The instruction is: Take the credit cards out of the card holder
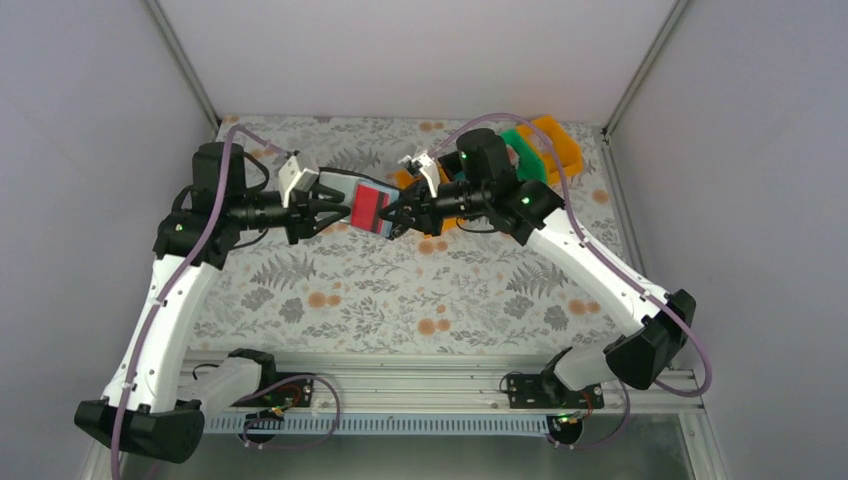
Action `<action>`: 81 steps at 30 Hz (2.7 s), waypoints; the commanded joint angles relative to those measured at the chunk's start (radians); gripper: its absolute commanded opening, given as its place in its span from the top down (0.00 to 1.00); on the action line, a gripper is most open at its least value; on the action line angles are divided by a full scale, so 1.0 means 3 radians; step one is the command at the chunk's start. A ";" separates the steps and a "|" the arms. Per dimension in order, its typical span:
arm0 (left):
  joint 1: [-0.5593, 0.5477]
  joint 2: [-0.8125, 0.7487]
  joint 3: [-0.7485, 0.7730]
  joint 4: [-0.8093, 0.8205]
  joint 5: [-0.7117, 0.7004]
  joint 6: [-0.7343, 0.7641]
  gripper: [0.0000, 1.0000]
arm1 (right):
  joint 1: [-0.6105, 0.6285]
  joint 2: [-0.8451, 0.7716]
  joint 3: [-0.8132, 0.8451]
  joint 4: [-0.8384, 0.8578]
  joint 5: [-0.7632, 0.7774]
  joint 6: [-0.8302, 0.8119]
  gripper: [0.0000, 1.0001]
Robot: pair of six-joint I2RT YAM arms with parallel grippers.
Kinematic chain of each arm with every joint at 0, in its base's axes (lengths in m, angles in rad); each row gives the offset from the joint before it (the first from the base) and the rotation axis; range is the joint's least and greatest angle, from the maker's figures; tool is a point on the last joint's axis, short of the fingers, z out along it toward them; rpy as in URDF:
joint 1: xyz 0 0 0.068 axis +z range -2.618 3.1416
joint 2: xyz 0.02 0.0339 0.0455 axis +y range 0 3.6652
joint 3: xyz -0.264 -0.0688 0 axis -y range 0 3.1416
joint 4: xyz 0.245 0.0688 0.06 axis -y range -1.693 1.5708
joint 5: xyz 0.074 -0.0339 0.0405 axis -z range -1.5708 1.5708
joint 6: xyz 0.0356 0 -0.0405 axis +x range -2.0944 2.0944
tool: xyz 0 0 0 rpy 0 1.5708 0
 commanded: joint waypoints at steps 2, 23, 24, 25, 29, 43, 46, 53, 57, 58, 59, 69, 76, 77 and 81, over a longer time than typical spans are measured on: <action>-0.0004 -0.0037 0.0046 0.0074 0.0190 -0.0009 0.66 | 0.0051 -0.0120 -0.0102 0.0274 -0.0491 -0.0263 0.96; -0.0084 -0.0015 0.0029 -0.0012 0.0812 0.0063 0.97 | 0.0160 0.0257 0.0317 0.0384 -0.0596 -0.0263 0.96; -0.0083 -0.0019 0.0049 -0.0038 0.0813 0.0088 0.97 | 0.0160 0.0258 0.0317 0.0381 -0.0610 -0.0276 0.96; -0.0084 -0.0023 0.0062 -0.0078 0.0819 0.0119 0.98 | 0.0158 0.0253 0.0305 0.0376 -0.0628 -0.0297 0.96; -0.0060 -0.0031 0.0098 -0.0175 0.0910 0.0143 0.98 | 0.0151 0.0206 0.0239 0.0323 -0.0642 -0.0356 0.95; 0.0260 0.0024 0.0265 -0.0367 0.1069 0.0263 0.98 | 0.0116 -0.0126 -0.0217 0.0416 -0.0675 -0.0434 0.78; 0.0275 0.0016 0.0240 -0.0361 0.1073 0.0272 0.98 | 0.0114 -0.0148 -0.0250 0.0411 -0.0734 -0.0423 0.89; 0.0280 0.0006 0.0224 -0.0366 0.0942 0.0302 0.98 | 0.0112 -0.0197 -0.0223 0.0364 -0.0721 -0.0450 0.96; 0.0321 0.0053 0.0311 -0.0533 0.0889 0.0469 0.98 | 0.0073 -0.0258 -0.0255 0.0297 -0.0673 -0.0511 0.96; 0.0321 0.0058 0.0285 -0.0526 0.0903 0.0471 0.98 | 0.0062 -0.0255 -0.0250 0.0282 -0.0676 -0.0509 0.96; 0.0322 0.0059 0.0249 -0.0504 0.0937 0.0456 0.98 | 0.0059 -0.0249 -0.0241 0.0278 -0.0690 -0.0497 0.96; 0.0321 0.0068 0.0215 -0.0605 0.1126 0.0665 0.76 | 0.0058 -0.0128 -0.0077 0.0261 -0.0822 -0.0480 0.96; 0.0321 0.0108 0.0162 -0.0495 0.1206 0.0556 0.77 | 0.0063 -0.0080 -0.0016 0.0278 -0.0900 -0.0465 0.96; 0.0321 0.0119 0.0155 -0.0492 0.1200 0.0557 0.75 | 0.0063 -0.0082 -0.0007 0.0284 -0.0911 -0.0461 0.96; 0.0317 0.0158 0.0153 -0.0443 0.1255 0.0532 0.74 | 0.0068 -0.0077 0.0015 0.0320 -0.0949 -0.0437 0.96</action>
